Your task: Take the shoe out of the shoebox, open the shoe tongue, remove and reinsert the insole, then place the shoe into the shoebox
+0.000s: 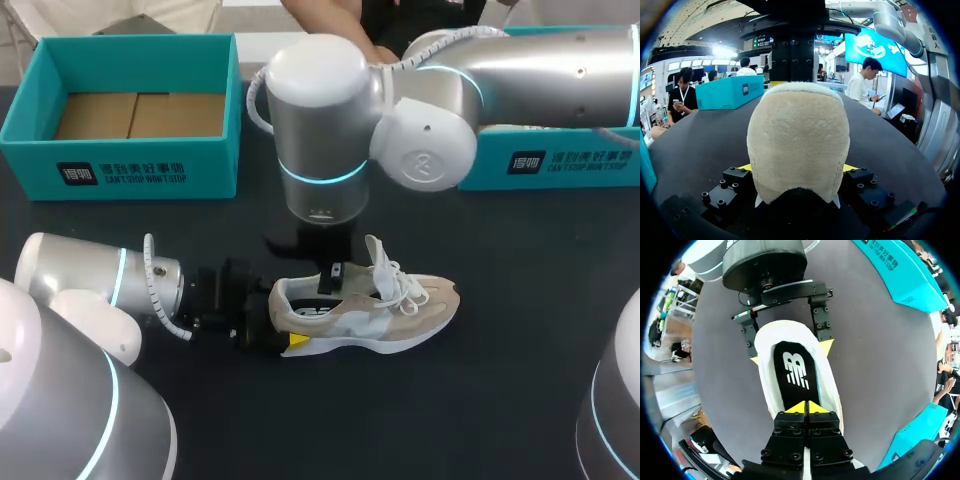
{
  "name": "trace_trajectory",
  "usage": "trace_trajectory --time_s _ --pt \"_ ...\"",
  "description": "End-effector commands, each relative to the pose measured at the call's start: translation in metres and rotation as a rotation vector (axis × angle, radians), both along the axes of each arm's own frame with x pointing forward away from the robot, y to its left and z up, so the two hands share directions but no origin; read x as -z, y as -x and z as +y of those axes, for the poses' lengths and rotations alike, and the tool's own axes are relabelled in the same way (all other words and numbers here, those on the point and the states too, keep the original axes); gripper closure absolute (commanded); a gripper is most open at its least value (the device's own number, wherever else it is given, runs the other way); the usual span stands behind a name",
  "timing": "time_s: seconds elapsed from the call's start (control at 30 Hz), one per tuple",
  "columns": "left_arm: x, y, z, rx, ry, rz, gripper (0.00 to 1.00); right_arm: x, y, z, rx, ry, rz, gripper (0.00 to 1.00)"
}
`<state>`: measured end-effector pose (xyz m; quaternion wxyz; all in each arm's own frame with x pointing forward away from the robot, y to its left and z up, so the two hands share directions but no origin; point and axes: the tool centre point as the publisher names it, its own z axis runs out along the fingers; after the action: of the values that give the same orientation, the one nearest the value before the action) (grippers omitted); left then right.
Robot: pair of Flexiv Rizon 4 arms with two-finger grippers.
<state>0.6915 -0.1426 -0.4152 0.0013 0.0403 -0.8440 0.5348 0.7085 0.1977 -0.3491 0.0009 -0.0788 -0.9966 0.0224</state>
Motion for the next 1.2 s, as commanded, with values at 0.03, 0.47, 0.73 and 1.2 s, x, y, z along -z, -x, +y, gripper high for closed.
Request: trace_trajectory --time_s 0.03,0.47,0.73,1.2 --pt "0.006 0.003 0.003 -0.002 -0.002 0.000 1.00 0.015 -0.003 -0.007 -0.015 -0.005 0.039 1.00" --pt "0.006 0.003 0.003 -0.002 -0.002 0.000 1.00 0.036 -0.005 -0.012 -0.029 -0.032 0.043 0.67" --pt "0.006 0.003 0.003 -0.002 -0.002 0.000 1.00 0.045 -0.007 -0.004 -0.036 -0.065 -0.001 0.65" --pt "0.006 0.003 0.003 -0.002 -0.002 0.000 1.00 0.076 0.008 0.007 -0.049 -0.109 0.029 1.00"
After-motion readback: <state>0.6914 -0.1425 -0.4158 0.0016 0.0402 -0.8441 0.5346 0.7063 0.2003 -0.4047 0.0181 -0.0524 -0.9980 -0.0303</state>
